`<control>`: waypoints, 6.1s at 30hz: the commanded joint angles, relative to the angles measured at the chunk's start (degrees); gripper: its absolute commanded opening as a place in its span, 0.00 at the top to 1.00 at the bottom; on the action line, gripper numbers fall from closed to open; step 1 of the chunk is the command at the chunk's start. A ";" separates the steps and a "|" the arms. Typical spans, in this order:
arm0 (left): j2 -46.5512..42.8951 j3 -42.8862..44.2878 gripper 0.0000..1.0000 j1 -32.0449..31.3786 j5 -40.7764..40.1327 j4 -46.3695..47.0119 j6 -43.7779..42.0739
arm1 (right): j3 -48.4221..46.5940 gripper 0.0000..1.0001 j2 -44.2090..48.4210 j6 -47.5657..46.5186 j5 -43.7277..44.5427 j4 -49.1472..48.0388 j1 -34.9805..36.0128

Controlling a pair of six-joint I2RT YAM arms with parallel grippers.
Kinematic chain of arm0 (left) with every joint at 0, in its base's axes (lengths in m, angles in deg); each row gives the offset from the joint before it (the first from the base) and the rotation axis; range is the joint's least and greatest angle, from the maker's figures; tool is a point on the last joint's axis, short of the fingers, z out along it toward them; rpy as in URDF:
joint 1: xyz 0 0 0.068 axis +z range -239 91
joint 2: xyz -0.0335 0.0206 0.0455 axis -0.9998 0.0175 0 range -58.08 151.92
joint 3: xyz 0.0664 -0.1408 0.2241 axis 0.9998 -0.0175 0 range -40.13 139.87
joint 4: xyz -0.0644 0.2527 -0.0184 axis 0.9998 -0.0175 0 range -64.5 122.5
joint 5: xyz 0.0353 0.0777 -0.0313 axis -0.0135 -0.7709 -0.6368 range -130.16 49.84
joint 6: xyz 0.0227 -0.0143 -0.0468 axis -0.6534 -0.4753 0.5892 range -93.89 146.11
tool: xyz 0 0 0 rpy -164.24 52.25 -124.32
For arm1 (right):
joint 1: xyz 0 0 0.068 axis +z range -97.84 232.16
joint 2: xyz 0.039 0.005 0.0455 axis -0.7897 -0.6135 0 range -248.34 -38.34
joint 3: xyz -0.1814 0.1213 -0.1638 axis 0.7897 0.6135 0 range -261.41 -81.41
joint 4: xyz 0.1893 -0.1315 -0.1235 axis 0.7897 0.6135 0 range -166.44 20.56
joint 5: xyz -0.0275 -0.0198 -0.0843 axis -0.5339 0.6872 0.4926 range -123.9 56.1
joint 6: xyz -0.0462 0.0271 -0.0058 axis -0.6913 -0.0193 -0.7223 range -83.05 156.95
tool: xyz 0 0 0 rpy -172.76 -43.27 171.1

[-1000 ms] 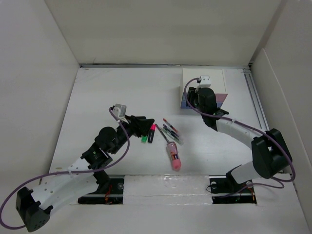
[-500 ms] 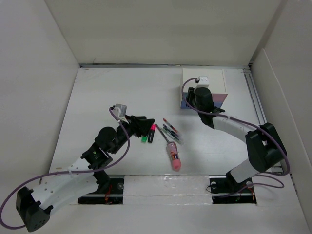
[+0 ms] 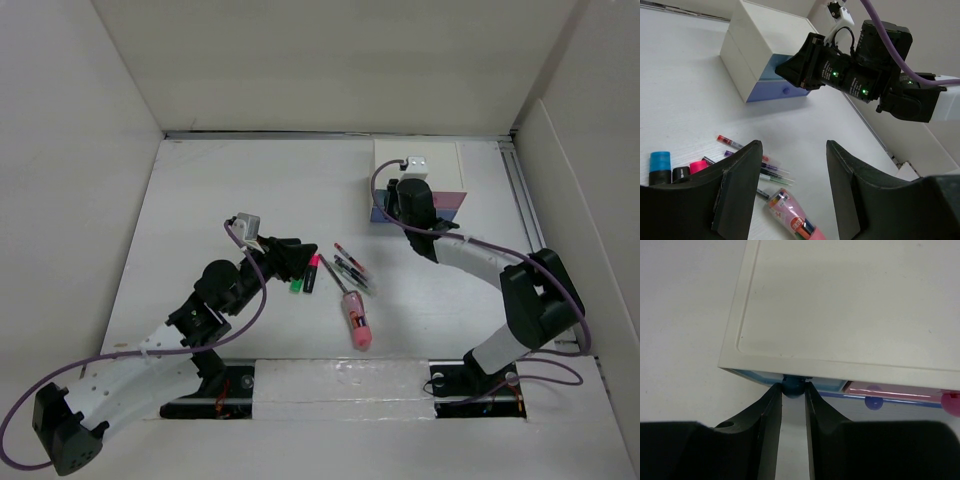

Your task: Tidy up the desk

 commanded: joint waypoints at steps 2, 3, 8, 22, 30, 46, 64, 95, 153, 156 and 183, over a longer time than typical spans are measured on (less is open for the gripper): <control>-0.71 -0.48 0.51 0.11 0.79 2.96 -0.81 | -2.24 0.76 0.00 -0.39 1.94 -3.32 1.14; -0.63 -0.48 0.51 0.11 0.79 3.04 -0.81 | -2.16 0.77 0.00 -0.48 2.03 -3.05 1.15; -0.63 -0.57 0.51 0.11 0.79 3.13 -0.81 | 0.73 0.81 2.37 0.13 2.29 -2.79 2.28; -0.45 -0.92 0.51 0.11 1.76 4.19 -0.19 | 8.65 0.84 12.91 0.49 4.05 1.51 7.47; 1.21 -0.66 0.51 0.11 2.11 5.94 -0.02 | 13.83 0.84 18.19 1.10 4.75 3.98 9.94; 11.32 2.23 0.52 0.11 3.26 11.48 -0.72 | 1.74 0.90 6.35 -5.57 2.30 0.11 1.33; 13.35 3.21 0.53 0.11 4.66 11.65 -0.54 | 6.28 0.91 9.84 -2.59 -2.28 -0.15 1.41; 16.42 3.38 0.53 0.11 5.45 14.29 -0.28 | 16.99 0.87 22.74 -2.77 0.80 10.92 5.45; 7.55 4.71 0.48 0.11 -12.56 -2.32 7.98 | 25.25 0.24 49.93 8.19 -16.08 30.99 31.70; 6.84 4.26 0.48 0.11 -12.22 -2.14 8.24 | 26.05 0.21 45.72 10.32 -12.77 27.10 35.06; 7.46 3.56 0.48 0.11 -7.91 0.76 6.49 | 22.89 0.61 20.12 25.45 4.84 23.05 47.47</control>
